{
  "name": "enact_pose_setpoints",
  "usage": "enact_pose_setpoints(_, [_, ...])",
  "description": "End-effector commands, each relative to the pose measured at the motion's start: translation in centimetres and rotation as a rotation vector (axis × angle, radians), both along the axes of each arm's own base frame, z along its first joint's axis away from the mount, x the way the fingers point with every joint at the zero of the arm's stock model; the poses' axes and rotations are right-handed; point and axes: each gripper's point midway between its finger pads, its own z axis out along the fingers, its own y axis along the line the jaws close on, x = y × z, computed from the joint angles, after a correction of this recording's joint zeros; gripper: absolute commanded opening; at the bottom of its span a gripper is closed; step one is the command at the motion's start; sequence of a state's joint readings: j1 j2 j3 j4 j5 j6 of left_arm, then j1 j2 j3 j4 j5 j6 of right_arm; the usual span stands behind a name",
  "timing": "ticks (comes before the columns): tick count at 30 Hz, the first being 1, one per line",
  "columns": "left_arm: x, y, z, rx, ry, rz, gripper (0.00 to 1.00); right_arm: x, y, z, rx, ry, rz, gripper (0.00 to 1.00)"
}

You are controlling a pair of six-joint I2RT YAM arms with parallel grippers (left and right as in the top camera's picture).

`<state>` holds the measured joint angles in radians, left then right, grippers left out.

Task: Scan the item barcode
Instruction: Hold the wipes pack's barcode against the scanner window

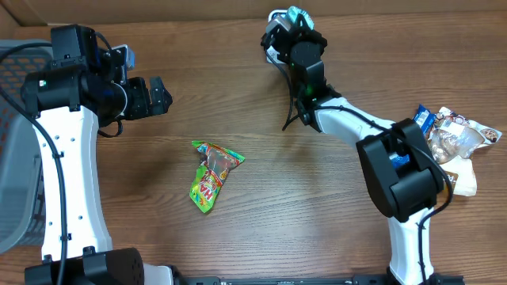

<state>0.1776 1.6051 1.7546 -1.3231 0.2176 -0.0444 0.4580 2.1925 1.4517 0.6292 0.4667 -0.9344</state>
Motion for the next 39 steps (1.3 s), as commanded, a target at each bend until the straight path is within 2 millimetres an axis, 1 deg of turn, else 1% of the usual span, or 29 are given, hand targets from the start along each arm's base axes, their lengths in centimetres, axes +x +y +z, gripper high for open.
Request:
enact_pose_setpoints(1, [-0.1, -0.3, 0.0, -0.001, -0.004, -0.027, 1.00, 0.7, 0.3, 1.7, -0.039, -0.071, 0.032, 0.04])
enact_pose_setpoints(4, [-0.1, -0.3, 0.0, -0.001, -0.004, -0.027, 1.00, 1.1, 0.7, 1.3, -0.102, -0.105, 0.071, 0.04])
enact_pose_setpoints(8, [-0.1, -0.3, 0.0, -0.001, -0.004, -0.027, 0.99, 1.3, 1.7, 0.6, -0.172, -0.141, 0.144, 0.04])
enact_pose_setpoints(13, [-0.1, -0.3, 0.0, -0.001, -0.004, -0.027, 0.99, 1.5, 2.3, -0.1, -0.212, -0.187, 0.202, 0.04])
enact_pose_setpoints(15, [-0.1, -0.3, 0.0, -0.001, -0.004, -0.027, 0.99, 1.6, 2.2, -0.1, -0.213, -0.189, 0.213, 0.04])
enact_pose_setpoints(23, [-0.1, -0.3, 0.0, -0.001, -0.004, -0.027, 1.00, 2.4, 1.1, 1.1, -0.204, -0.216, 0.213, 0.04])
enact_pose_setpoints(28, [-0.1, -0.3, 0.0, -0.001, -0.004, -0.027, 1.00, 2.8, 1.1, 0.9, -0.214, -0.198, 0.254, 0.04])
enact_pose_setpoints(35, [-0.1, -0.3, 0.0, -0.001, -0.004, -0.027, 1.00, 2.9, 1.4, 1.8, -0.212, -0.219, 0.283, 0.04])
enact_pose_setpoints(37, [-0.1, -0.3, 0.0, -0.001, -0.004, -0.027, 0.99, 3.0, 1.2, 1.6, -0.214, -0.215, 0.291, 0.04])
enact_pose_setpoints(39, [-0.1, -0.3, 0.0, -0.001, -0.004, -0.027, 0.99, 3.2, 1.0, 1.0, -0.220, -0.190, 0.291, 0.04])
